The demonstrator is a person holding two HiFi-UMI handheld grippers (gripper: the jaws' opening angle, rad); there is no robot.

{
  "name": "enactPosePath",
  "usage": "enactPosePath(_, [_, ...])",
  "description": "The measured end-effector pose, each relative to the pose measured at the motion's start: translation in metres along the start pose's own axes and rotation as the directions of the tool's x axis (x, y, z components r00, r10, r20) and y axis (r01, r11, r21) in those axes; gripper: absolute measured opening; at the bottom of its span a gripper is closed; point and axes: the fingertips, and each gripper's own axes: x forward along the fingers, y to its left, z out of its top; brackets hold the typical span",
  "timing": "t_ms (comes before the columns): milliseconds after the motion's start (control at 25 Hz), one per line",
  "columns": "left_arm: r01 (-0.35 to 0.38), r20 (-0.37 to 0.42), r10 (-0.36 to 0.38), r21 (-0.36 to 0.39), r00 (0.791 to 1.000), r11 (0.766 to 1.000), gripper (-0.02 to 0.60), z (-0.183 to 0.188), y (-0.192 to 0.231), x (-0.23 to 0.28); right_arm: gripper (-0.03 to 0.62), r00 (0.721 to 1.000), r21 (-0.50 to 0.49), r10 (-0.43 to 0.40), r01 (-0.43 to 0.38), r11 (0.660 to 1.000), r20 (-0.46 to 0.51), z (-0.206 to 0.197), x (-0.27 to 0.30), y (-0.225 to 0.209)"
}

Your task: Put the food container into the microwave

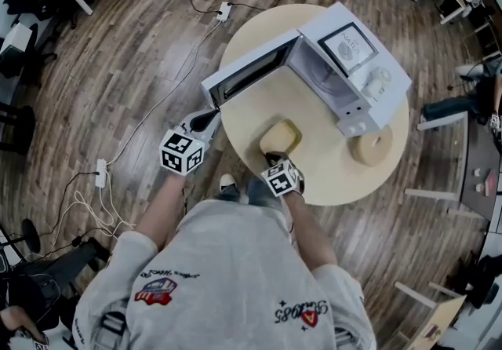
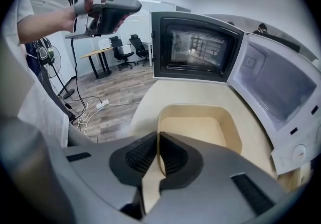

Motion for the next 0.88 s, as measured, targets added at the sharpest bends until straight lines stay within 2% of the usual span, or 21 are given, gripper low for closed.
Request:
enactPosePath(240, [0.02, 0.001, -0.02, 0.006, 1.0, 1.0, 0.005, 0.005, -0.004, 0.009, 0.02, 0.995, 0.097, -0.036, 0.028, 0.995, 0.089, 0.018, -0.019, -0.015])
enactPosePath(480, [0.049, 0.004, -0.049, 0.022, 0.999, 0.999, 0.005, 0.014, -0.012, 0.023, 0.02, 0.983, 0.149, -0.103, 0.08, 0.986, 0.154, 0.026, -0.045, -0.036])
enactPosePath(880, [0.101, 0.001, -0.101, 0.044, 0.995, 0.994, 0.005, 0.027, -0.029, 0.044, 0.02, 0.939, 0.33, -0.209, 0.113, 0.937, 0.274, 0.032, -0.099, -0.074])
